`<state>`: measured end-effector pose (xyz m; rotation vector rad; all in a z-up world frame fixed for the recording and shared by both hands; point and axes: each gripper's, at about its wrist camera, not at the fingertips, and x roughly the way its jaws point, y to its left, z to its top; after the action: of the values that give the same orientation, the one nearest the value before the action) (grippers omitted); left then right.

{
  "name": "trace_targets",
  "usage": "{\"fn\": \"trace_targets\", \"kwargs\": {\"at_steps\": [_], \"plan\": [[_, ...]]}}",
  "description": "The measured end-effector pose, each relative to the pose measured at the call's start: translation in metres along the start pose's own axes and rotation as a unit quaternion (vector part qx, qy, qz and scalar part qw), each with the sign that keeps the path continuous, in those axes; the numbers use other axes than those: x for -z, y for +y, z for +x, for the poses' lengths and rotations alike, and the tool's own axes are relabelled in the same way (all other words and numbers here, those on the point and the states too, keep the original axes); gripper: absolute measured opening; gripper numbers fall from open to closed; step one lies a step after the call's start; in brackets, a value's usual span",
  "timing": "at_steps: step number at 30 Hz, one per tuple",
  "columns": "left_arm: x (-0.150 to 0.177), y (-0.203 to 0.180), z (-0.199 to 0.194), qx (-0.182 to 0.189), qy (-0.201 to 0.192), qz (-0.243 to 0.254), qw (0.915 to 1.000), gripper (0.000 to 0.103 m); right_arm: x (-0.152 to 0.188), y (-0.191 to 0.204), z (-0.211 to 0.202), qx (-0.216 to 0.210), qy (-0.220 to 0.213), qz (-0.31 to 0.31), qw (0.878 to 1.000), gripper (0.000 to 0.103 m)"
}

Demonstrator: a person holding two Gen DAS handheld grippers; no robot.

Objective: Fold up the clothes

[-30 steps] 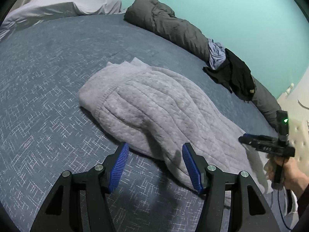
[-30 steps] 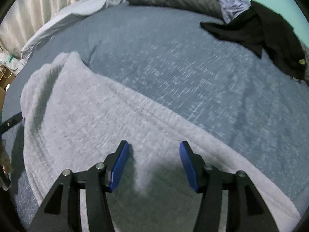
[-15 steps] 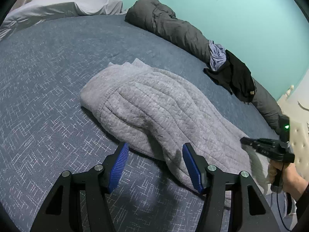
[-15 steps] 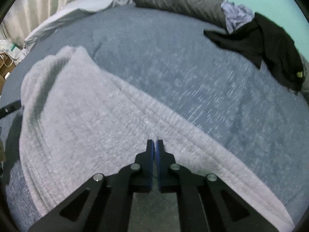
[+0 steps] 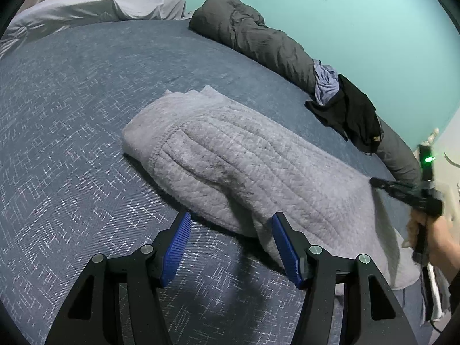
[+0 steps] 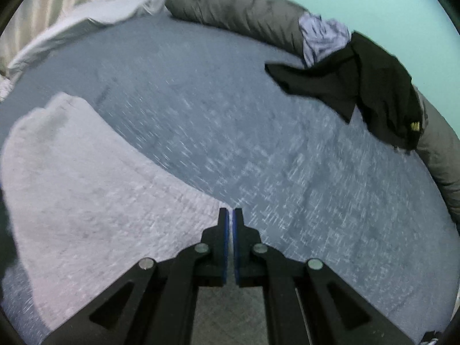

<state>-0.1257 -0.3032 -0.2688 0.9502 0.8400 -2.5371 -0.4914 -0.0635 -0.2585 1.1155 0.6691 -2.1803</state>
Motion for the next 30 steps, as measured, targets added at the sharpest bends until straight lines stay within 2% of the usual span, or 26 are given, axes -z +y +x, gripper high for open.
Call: {"fn": "trace_targets", "kwargs": {"at_steps": [6,8,10,11,12,15,20,24,30], "plan": [[-0.003,0.008,0.003,0.004,0.004,-0.015,0.9999,0.062,0.014,0.007,0.04,0.017,0.033,0.013,0.999,0.003],[-0.005,0.01,0.003,0.006,0.004,-0.023,0.9997,0.063,0.018,0.005,0.034,0.02,0.018,0.023,0.999,0.005],[-0.007,0.014,0.004,0.011,0.003,-0.037,0.9993,0.068,0.02,0.0,0.022,0.022,-0.005,0.037,0.999,0.01],[-0.008,0.017,0.004,0.014,0.002,-0.045,0.9989,0.069,0.023,-0.003,0.016,0.02,-0.013,0.045,0.999,0.018],[-0.009,0.019,0.004,0.018,0.002,-0.054,0.9984,0.069,0.027,-0.005,0.01,0.018,-0.021,0.053,0.998,0.02],[-0.015,0.024,0.007,0.025,-0.002,-0.073,0.997,0.07,0.038,-0.012,-0.009,0.012,-0.045,0.077,0.996,0.024],[-0.021,0.036,0.01,0.039,-0.005,-0.109,0.9933,0.07,0.066,-0.018,-0.03,0.011,-0.043,0.095,0.995,0.027],[-0.029,0.041,0.006,0.048,-0.021,-0.125,0.9908,0.071,0.079,-0.025,-0.032,0.007,-0.032,0.113,0.993,0.027],[-0.038,0.036,0.019,0.069,-0.013,-0.121,0.9901,0.07,0.083,-0.012,-0.025,-0.002,-0.028,0.096,0.995,0.027]]}}
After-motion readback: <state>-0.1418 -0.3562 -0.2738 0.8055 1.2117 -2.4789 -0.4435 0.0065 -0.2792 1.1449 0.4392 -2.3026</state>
